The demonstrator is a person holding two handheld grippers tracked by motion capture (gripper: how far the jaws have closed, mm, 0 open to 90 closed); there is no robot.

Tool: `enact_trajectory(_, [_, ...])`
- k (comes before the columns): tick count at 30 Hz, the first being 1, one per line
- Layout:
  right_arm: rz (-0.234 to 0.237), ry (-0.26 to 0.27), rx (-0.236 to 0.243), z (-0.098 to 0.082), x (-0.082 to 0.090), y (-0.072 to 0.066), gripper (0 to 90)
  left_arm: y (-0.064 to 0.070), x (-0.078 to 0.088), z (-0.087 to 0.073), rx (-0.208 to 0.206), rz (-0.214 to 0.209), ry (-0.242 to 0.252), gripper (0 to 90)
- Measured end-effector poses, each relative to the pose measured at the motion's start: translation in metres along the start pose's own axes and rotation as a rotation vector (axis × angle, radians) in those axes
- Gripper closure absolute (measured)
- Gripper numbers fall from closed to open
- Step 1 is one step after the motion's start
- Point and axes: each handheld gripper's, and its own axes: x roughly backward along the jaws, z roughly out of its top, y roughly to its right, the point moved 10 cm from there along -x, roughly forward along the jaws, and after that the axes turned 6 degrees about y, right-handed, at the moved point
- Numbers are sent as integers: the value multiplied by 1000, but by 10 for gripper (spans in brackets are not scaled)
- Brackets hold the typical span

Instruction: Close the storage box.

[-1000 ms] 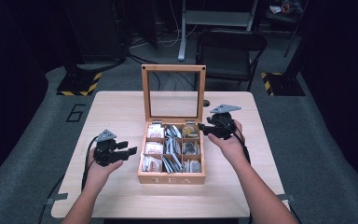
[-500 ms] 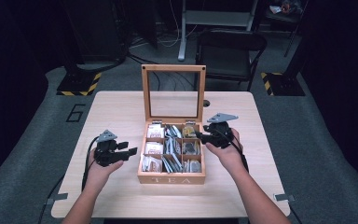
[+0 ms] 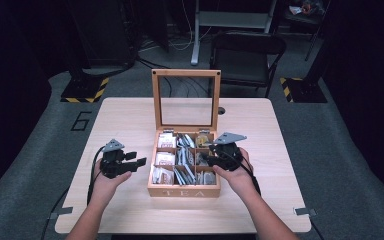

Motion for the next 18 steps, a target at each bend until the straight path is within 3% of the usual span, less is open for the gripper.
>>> enact_trajectory(4, [-2, -11, 26, -5, -1, -6, 559, -1, 1, 0, 8, -1, 1, 438])
enact_trajectory(8, [16, 2, 0, -8, 0, -10, 560, -2, 1, 0, 4, 4, 0, 437])
enact_trajectory(18, [26, 3, 2, -18, -1, -22, 560, -1, 1, -1, 3, 9, 5, 437])
